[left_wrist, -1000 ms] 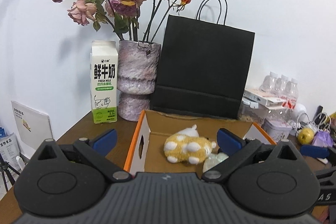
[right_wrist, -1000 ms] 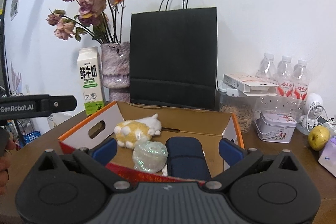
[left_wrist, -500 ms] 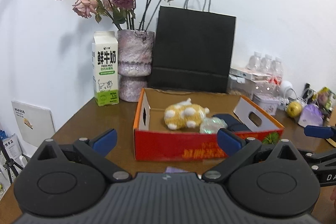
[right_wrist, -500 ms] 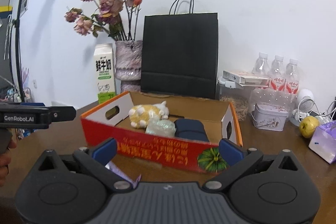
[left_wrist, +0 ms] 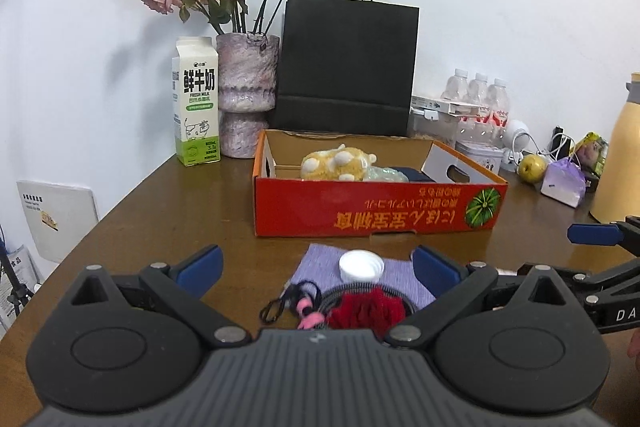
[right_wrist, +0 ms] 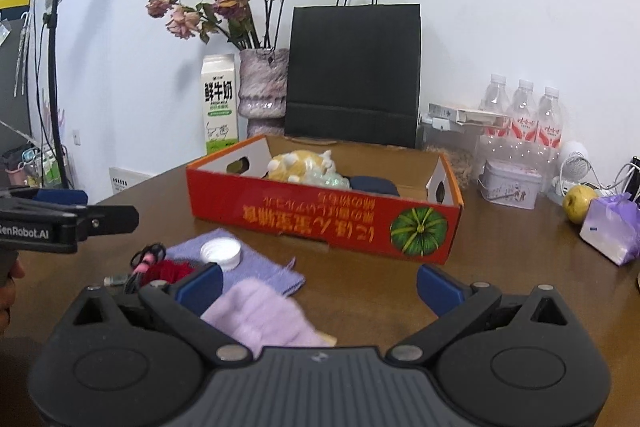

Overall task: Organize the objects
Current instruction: 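Withdraw both tools from the box toward the lavender towel and red rose, then grasp the lavender towel with the right tool and lift it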

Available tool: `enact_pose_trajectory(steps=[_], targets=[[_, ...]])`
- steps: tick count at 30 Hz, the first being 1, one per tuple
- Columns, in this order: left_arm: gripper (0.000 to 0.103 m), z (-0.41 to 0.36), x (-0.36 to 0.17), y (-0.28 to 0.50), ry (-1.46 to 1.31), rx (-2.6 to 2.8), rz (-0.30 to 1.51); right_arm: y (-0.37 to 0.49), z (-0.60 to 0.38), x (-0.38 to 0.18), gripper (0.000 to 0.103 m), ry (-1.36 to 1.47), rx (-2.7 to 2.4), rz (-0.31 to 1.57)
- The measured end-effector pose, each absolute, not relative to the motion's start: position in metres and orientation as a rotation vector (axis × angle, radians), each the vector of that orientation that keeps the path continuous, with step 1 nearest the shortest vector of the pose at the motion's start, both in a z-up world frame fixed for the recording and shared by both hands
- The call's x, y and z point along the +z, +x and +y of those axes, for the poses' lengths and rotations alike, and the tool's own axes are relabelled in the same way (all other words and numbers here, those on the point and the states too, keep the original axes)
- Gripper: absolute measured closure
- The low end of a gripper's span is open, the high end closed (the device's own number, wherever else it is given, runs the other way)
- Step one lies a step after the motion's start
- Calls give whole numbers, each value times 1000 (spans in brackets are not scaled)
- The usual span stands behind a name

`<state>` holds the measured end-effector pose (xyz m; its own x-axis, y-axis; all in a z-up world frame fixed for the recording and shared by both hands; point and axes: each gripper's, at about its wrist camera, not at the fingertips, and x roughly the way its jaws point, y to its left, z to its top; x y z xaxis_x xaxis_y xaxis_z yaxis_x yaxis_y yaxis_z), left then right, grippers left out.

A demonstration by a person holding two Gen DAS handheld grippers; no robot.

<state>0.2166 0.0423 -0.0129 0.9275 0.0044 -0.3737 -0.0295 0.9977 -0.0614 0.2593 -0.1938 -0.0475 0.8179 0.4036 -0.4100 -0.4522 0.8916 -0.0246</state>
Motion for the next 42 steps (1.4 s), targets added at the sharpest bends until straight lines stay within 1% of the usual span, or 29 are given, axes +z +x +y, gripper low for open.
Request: enact_pose_trajectory(steps=[8,18,27,35,36,38,39,40,41,42], targets=[[0,43,-27,195,-63,-8,419,236,-202,-65,0,-106,428,440],[0,39,-32,183,-50,-4,417,220,-207,-72,0,-88,416,480],[0,40,-34,186,-52,-6,442,238,-197,-79,0,-100,435,558],[0,43,-34,188,-64,-7,453,261,-171,-82,0,-181,473,572],[0,43,-35,188,-65,-8,455,260,-170,-81,3,-189,478,567],[0,43,-35,189,-65,-8,459,258,-169,-81,19,-196,476,554],[0,44,-35,189,-66,-9,459,258,-169,-81,37,-196,470,553],[0,43,-35,189,-66,-8,458,258,-169,-81,43,-193,475,554],[0,43,-35,189,-66,-8,459,258,-170,-80,43,-192,480,553],[0,44,-35,189,-66,-7,460,257,-170,-80,48,-193,481,548]])
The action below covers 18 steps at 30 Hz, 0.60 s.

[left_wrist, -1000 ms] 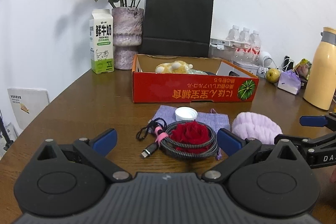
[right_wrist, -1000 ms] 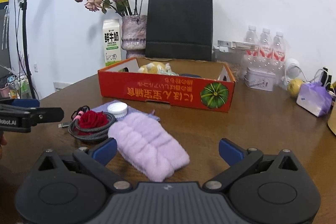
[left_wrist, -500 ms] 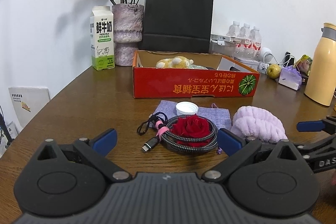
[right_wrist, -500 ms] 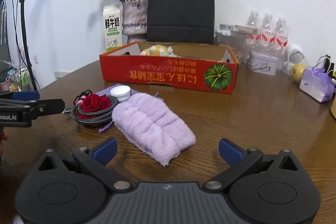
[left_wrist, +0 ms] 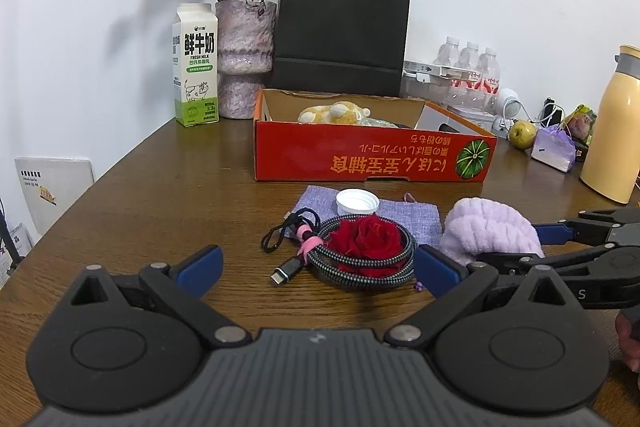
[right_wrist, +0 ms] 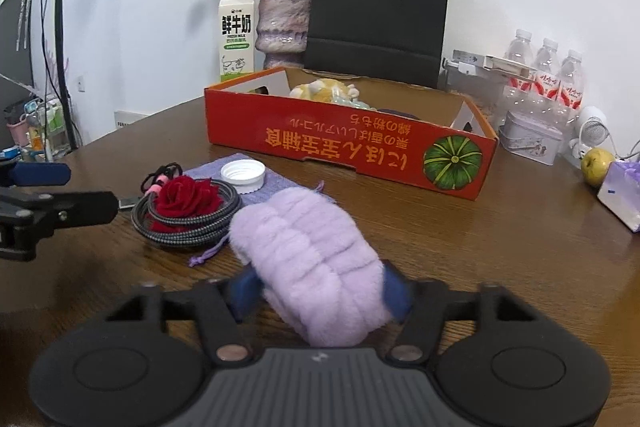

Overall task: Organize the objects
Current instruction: 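Grasp the lavender towel with the right tool and lift it, then grasp the red rose with the left tool while the right tool holds the towel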

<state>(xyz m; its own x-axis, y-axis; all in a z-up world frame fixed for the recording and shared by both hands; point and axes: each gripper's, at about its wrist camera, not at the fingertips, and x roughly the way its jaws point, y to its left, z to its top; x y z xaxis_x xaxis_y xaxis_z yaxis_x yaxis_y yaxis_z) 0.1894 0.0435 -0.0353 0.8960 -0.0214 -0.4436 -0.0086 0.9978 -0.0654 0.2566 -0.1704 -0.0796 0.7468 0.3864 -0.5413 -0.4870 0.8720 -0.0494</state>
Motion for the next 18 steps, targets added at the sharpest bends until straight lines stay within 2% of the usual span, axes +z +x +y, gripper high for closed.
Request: enact_pose_trajectory(steps=[2,4,7,18], targets=[[0,44,-36,190,-68,-7,463,253,-172,-78,54,-192,479,530],[0,43,-36,191,-69,-5,465,247,-176,-76,67,-179,448,494],[0,44,-37,192,-70,-4,470,243,-186,-72,72,-148,382,443],[0,36,-38,198,-31,7,485,240,-207,-59,74,-68,363,364]])
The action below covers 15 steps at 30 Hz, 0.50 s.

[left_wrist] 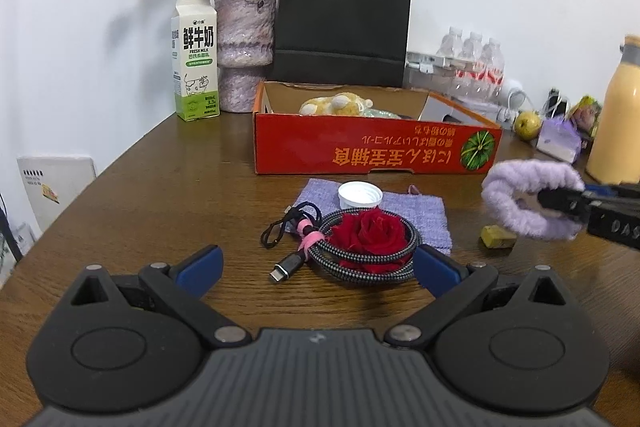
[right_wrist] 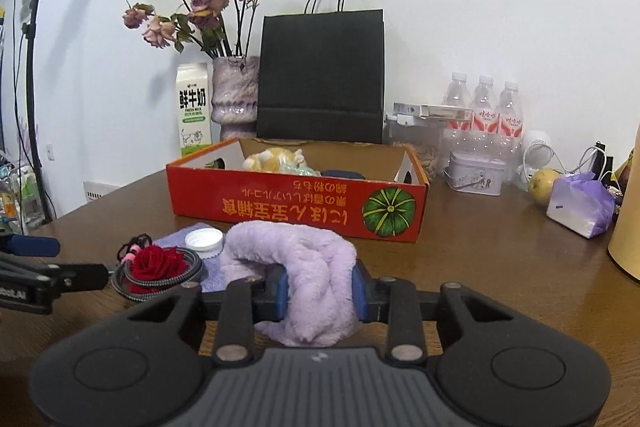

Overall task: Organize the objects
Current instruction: 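Grasp the red rose with the left tool while the right tool holds the towel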

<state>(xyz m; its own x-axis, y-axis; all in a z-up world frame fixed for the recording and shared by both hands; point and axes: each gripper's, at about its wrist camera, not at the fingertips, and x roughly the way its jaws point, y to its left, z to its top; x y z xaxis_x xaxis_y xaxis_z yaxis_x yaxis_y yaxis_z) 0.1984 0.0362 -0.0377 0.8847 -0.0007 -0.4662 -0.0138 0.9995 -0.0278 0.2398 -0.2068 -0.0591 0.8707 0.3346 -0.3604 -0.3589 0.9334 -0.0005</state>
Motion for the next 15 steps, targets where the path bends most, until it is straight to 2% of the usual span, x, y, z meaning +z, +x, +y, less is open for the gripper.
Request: enact_pose_trajectory(steps=[4,10,12,15], targets=[[5,21,-28,204,40,-26,459,238,-212,-56,74,-44,361,348],[30,2,-20,229,96,-53,491,237,-221,-53,74,-12,362,336],[44,1,-22,239,86,-48,510,237,-223,-52,74,-7,361,333],[49,2,-27,251,45,-48,549,237,-226,-52,74,1,361,332]])
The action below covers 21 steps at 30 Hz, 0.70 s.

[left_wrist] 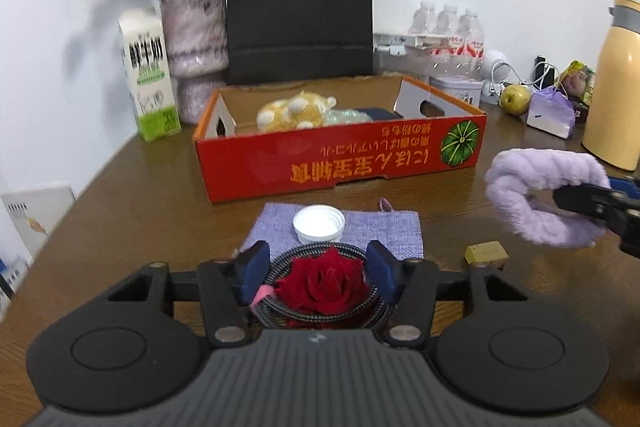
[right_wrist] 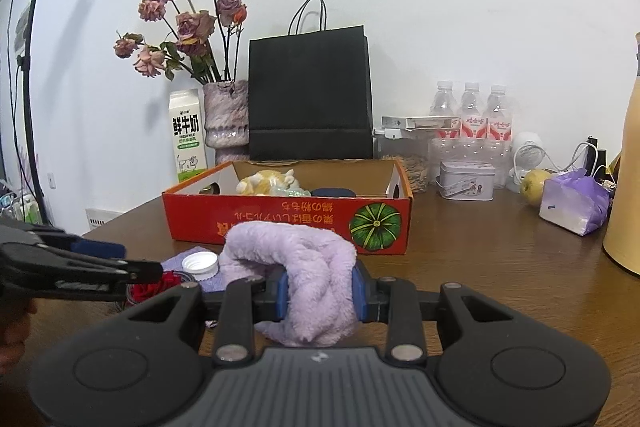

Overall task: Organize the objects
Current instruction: 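Grasp the red rose with the left tool while the right tool holds the towel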

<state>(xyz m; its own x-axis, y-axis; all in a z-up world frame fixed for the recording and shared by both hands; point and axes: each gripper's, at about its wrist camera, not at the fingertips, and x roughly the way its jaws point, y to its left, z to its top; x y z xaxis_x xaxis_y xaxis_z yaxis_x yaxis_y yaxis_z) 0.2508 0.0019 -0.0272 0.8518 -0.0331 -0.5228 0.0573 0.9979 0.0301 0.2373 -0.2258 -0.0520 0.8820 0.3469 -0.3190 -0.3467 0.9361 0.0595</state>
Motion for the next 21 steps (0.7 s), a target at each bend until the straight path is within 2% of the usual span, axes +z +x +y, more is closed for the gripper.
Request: enact_pose_trajectory(steps=[5,9,13,21], targets=[[60,3,-42,261,15,-56,612,239,-225,-53,74,-1,363,341],[75,10,-42,256,-27,-84,598,240,-224,-55,74,-8,363,351],[79,10,-39,249,-27,-81,560,241,-223,-57,74,-13,362,358],[81,12,-15,213,-44,-69,322,241,-220,-57,74,-23,364,362]])
